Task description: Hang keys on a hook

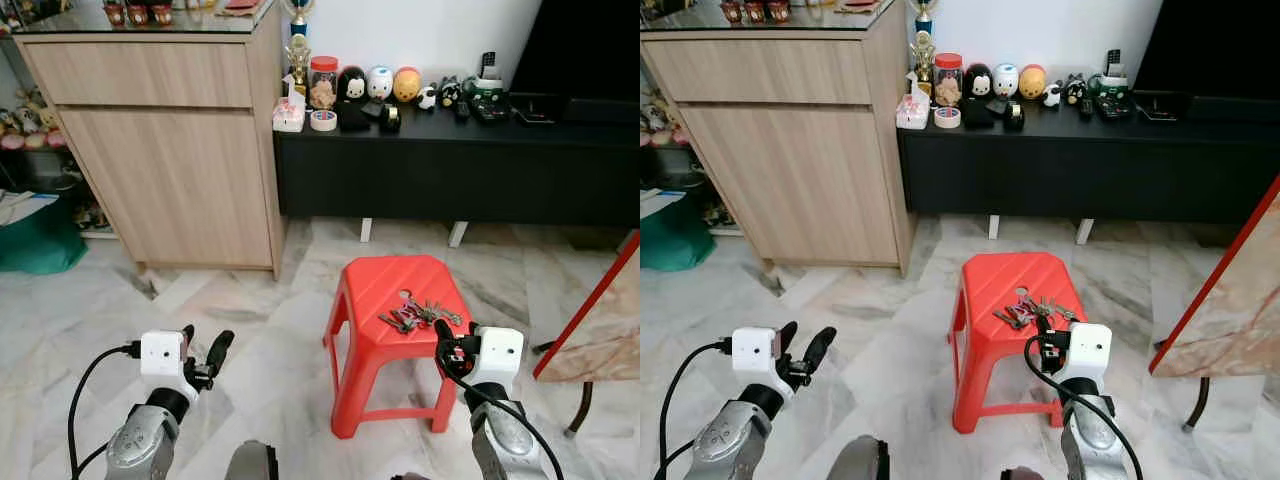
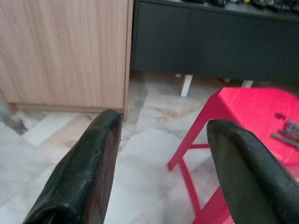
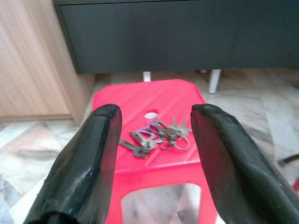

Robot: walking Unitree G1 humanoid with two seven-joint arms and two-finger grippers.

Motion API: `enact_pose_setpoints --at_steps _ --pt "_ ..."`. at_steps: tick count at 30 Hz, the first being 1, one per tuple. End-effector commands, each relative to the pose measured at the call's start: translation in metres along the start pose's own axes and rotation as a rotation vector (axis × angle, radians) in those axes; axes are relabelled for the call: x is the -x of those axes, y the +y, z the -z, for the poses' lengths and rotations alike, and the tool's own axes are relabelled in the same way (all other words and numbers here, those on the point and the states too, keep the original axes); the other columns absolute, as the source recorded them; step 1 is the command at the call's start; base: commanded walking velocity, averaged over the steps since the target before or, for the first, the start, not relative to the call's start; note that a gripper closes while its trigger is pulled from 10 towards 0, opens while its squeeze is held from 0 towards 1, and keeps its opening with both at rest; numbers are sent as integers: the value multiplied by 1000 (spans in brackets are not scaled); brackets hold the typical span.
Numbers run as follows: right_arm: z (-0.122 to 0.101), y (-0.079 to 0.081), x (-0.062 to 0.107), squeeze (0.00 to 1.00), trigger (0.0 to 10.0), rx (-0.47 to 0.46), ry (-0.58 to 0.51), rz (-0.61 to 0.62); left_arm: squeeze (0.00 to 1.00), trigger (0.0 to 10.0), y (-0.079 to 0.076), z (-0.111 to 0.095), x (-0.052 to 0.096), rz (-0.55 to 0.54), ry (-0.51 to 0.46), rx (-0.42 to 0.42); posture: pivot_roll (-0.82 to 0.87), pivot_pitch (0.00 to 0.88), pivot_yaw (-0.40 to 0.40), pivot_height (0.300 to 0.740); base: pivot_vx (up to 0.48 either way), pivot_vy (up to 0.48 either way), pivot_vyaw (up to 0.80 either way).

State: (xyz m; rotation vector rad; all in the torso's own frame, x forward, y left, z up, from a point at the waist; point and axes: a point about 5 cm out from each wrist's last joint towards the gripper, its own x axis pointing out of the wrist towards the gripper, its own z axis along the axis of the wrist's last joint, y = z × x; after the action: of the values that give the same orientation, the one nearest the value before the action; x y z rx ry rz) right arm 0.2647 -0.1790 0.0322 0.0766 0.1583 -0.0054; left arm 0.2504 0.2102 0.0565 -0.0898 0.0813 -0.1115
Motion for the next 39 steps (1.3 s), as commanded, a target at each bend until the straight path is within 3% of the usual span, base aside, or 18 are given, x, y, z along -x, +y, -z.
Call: enact_pose_setpoints --at_steps 1,7,10,20,35,39 --pt "-8 2 -6 0 10000 -2 -27 -11 0 10000 -1 -3 -4 6 -7 8 62 0 -9 627 0 0 0" --pt "-12 -14 -5 0 10000 29 -45 83 0 10000 6 -12 -3 -42 -50 -28 73 0 -22 627 0 0 0" --pt "-2 -20 3 0 10000 -18 -1 136 0 10000 10 -9 3 -74 -46 -33 73 0 -23 618 0 0 0" --pt "6 -29 12 0 10000 4 26 151 0 10000 9 -6 6 -91 -42 -28 65 0 -25 585 0 0 0" --pt "9 -22 10 0 10000 12 52 105 0 10000 5 -5 7 -78 -32 -48 81 0 -30 585 69 0 0" --pt "9 -21 10 0 10000 12 49 94 0 10000 4 -4 7 -78 -28 -47 83 0 -32 585 287 0 684"
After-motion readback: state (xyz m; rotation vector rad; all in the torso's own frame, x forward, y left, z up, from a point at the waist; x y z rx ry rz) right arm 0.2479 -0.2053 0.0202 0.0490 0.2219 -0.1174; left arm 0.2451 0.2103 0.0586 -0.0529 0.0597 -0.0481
